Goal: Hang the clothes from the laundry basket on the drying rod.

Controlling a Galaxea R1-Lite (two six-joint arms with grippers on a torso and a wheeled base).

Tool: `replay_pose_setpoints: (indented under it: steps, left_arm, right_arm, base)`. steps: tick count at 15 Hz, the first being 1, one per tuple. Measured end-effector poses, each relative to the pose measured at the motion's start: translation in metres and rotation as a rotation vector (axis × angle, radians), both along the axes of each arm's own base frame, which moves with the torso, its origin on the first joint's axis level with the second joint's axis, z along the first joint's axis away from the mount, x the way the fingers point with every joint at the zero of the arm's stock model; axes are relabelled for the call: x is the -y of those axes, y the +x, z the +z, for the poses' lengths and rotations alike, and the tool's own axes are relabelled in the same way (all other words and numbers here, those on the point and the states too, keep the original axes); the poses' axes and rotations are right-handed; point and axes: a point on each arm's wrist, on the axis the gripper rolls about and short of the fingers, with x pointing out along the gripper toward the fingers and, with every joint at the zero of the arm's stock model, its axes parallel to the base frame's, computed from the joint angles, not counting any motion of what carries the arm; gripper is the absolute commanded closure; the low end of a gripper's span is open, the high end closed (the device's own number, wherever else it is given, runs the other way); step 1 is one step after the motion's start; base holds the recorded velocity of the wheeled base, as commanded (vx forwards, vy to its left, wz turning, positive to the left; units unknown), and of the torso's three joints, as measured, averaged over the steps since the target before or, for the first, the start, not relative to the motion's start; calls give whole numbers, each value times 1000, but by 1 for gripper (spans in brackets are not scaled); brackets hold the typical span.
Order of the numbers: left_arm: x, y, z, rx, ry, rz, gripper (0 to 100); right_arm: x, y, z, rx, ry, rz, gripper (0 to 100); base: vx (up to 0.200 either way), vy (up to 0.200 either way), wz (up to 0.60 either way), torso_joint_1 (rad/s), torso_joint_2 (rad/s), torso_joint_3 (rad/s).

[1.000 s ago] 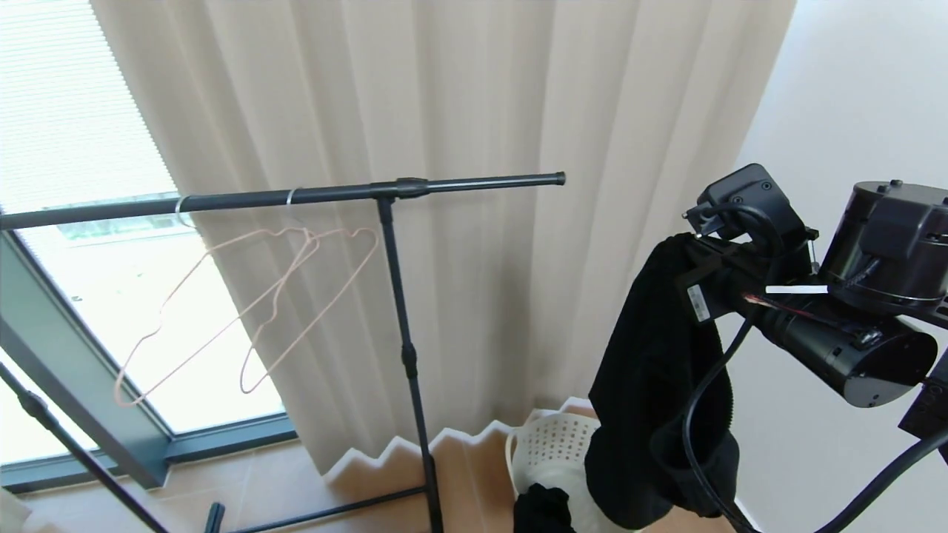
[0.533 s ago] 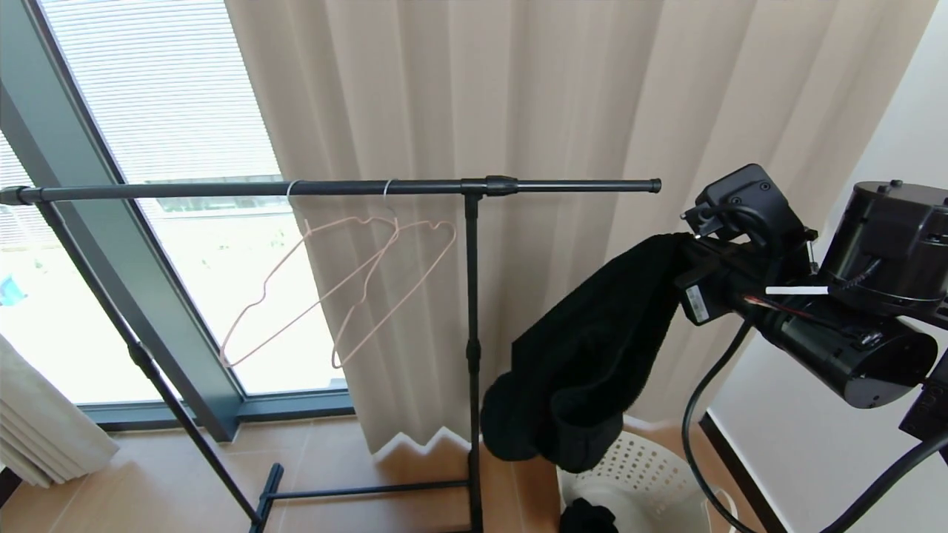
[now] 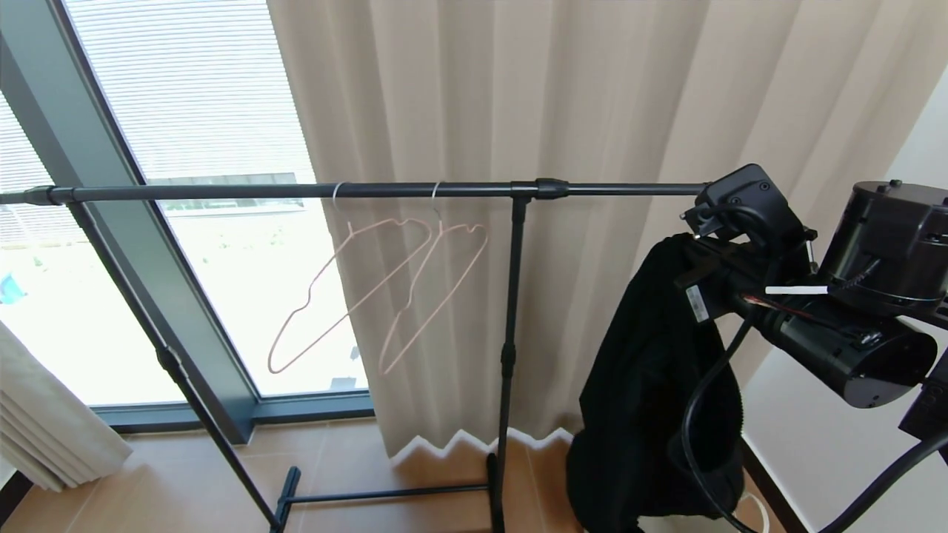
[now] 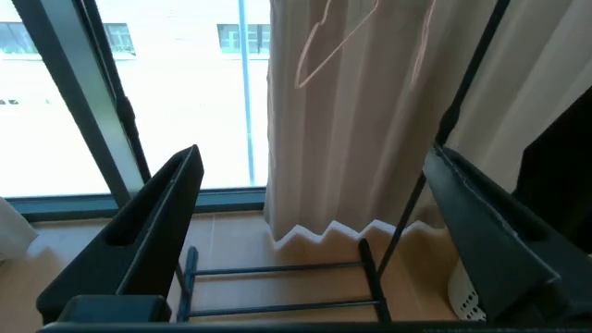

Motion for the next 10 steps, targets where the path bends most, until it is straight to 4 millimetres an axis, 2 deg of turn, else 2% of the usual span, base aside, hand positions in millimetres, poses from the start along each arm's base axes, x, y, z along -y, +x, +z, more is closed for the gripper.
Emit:
replay_pose_setpoints:
  steps: [5,8,10]
  left_arm:
    - [0,0,0,-1,1,1,0]
    - [0,0,0,-1,6,-1,0]
    - [0,0,0,-1,6,0,0]
  right_arm:
    - [0,0,0,0,0,0,100]
    - [0,0,-1,-2,-1,0,100]
    - [0,0,-1,-3,-2,-1,100]
  base:
    - [0,200,0,2,2,3]
    - [-200,200,0,6,1,2]
    - [-200,0,0,7,10,2]
